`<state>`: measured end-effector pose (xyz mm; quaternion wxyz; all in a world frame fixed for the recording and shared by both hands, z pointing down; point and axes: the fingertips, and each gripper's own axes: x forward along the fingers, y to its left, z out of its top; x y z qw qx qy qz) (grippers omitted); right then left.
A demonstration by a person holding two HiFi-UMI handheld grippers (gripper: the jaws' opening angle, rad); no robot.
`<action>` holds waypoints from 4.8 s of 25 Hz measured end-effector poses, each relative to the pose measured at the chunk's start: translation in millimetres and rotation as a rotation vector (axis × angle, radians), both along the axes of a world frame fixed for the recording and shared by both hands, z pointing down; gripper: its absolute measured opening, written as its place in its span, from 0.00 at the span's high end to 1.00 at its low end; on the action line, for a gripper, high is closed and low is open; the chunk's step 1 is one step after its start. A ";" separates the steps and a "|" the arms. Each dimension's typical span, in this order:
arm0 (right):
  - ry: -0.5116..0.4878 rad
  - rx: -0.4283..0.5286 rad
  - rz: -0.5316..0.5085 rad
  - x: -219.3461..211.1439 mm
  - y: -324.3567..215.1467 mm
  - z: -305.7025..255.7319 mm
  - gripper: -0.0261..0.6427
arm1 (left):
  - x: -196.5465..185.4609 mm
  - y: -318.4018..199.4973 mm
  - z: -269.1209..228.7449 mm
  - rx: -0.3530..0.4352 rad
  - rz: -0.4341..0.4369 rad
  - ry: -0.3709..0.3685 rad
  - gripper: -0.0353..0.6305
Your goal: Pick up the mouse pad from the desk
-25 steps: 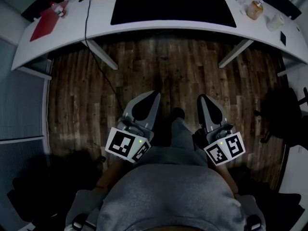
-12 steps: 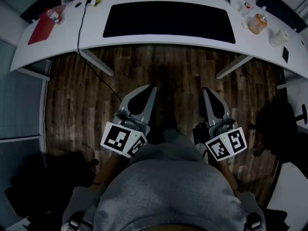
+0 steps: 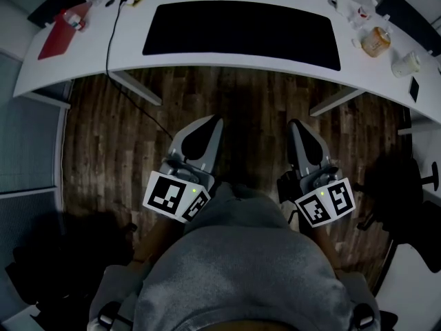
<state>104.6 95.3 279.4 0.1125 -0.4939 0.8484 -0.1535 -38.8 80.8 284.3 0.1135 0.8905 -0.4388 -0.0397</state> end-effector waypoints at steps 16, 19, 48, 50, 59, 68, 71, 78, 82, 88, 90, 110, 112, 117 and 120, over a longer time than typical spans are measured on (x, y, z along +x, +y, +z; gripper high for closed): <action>-0.007 -0.001 -0.025 -11.2 -10.9 -0.1 0.96 | -14.8 -17.0 -4.0 0.009 -0.034 -0.006 0.95; -0.006 -0.005 -0.029 -7.6 -9.0 2.9 0.96 | -14.9 -15.8 -3.1 0.012 -0.044 -0.004 0.95; 0.020 -0.042 -0.005 12.7 -109.8 21.5 0.96 | -11.5 -122.6 9.9 0.020 -0.038 0.004 0.95; 0.019 -0.044 0.001 14.3 -127.0 21.4 0.96 | -9.5 -142.9 10.3 0.016 -0.032 0.006 0.95; 0.020 -0.037 0.022 18.6 -203.0 16.1 0.96 | -10.4 -216.4 -1.0 0.040 -0.014 0.005 0.95; 0.012 -0.032 0.027 9.0 -259.0 13.4 0.96 | -20.1 -271.7 -3.4 0.047 -0.005 -0.009 0.95; 0.009 -0.029 0.034 5.7 -277.8 14.6 0.96 | -21.9 -288.9 0.4 0.038 0.013 -0.015 0.95; 0.019 -0.024 0.050 -1.6 -311.8 16.3 0.96 | -27.1 -325.0 6.5 0.010 0.031 -0.023 0.95; 0.040 -0.020 0.071 5.1 -327.0 19.3 0.96 | -24.2 -342.0 11.9 0.016 0.055 -0.035 0.95; 0.068 -0.050 0.054 19.9 -339.0 24.5 0.96 | -13.3 -353.9 26.6 -0.024 0.040 -0.046 0.95; 0.075 -0.063 0.049 28.6 -344.2 30.4 0.96 | -9.8 -358.3 28.4 -0.026 0.020 -0.049 0.95; 0.229 -0.135 -0.057 42.4 -360.4 81.5 0.83 | -23.7 -376.2 76.7 -0.108 -0.092 -0.188 0.83; 0.271 -0.164 -0.067 46.9 -362.0 93.8 0.74 | -22.8 -377.9 88.0 -0.140 -0.068 -0.210 0.74; 0.351 -0.302 -0.081 65.9 -372.3 141.2 0.46 | -23.0 -384.9 118.9 -0.212 -0.027 -0.309 0.51; 0.427 -0.374 -0.109 71.5 -375.5 170.2 0.36 | -30.8 -391.4 138.1 -0.243 -0.035 -0.354 0.45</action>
